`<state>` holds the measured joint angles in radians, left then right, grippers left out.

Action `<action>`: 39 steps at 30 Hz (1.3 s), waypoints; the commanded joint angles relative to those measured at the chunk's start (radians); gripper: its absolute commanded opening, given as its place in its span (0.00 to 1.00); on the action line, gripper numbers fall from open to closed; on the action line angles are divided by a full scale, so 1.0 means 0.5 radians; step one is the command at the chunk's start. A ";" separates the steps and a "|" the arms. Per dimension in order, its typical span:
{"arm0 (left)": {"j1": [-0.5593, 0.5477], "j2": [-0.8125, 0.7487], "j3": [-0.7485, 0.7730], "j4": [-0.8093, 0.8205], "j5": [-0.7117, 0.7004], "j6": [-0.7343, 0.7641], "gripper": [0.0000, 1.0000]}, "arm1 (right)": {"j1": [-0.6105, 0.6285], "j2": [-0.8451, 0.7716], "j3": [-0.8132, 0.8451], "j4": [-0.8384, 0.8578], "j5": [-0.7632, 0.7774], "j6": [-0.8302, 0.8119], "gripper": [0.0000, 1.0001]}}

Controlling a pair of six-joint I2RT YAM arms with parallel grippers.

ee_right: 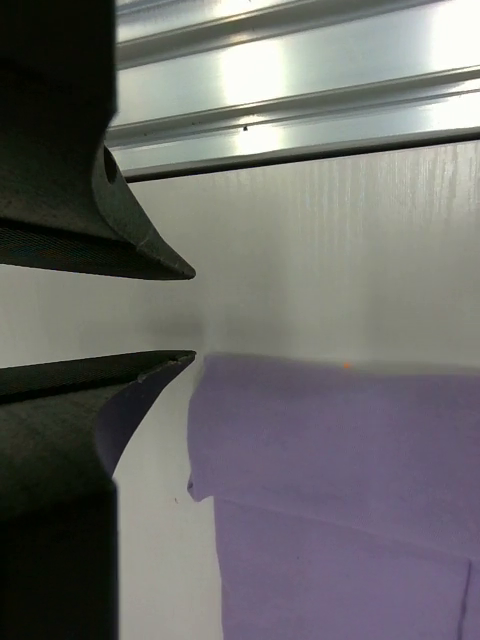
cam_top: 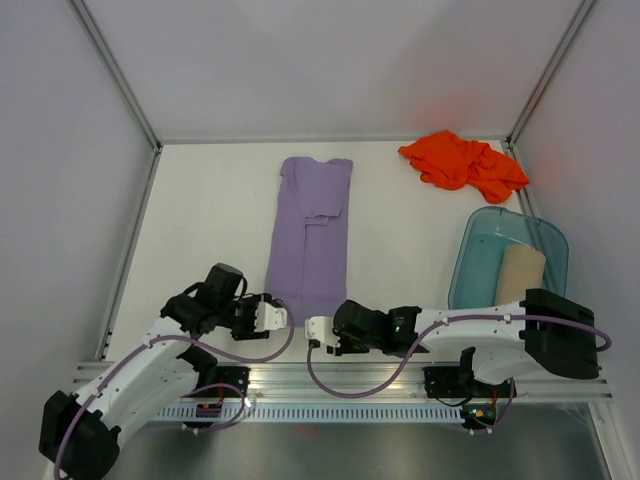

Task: Roll the t-shirts
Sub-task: Roll the tshirt

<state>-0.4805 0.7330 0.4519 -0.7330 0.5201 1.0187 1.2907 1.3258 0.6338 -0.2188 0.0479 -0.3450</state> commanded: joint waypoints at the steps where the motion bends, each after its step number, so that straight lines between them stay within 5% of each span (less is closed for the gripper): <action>1: -0.082 0.111 -0.060 0.113 -0.184 0.110 0.57 | 0.045 0.106 0.006 0.195 0.220 -0.071 0.41; 10: -0.113 0.445 -0.155 0.407 -0.365 0.205 0.52 | 0.042 0.358 0.033 0.321 0.435 0.015 0.39; 13: -0.116 0.516 -0.146 0.475 -0.374 0.169 0.49 | 0.023 0.395 0.055 0.284 0.401 0.006 0.29; 14: -0.119 0.531 -0.143 0.490 -0.387 0.150 0.38 | 0.017 0.395 0.061 0.260 0.386 0.003 0.13; 15: -0.119 0.568 -0.137 0.503 -0.402 0.111 0.32 | 0.008 0.386 0.064 0.247 0.371 0.000 0.08; 19: -0.116 0.663 -0.094 0.509 -0.430 0.000 0.04 | -0.093 0.273 0.094 0.159 0.202 -0.016 0.00; 25: 0.006 0.801 0.188 -0.006 -0.164 -0.022 0.02 | -0.253 0.177 0.248 -0.151 -0.301 0.021 0.00; 33: 0.350 1.086 0.667 -1.159 0.358 0.441 0.02 | -0.473 -0.016 0.349 -0.421 -1.161 0.135 0.00; 39: 0.522 1.473 0.869 -1.179 0.438 0.429 0.02 | -0.774 0.161 0.365 -0.360 -1.409 0.196 0.00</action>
<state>-0.2668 1.4052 0.8383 -1.2263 0.6651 1.1721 0.9680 1.3552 0.7910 -0.3721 -0.5102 -0.2741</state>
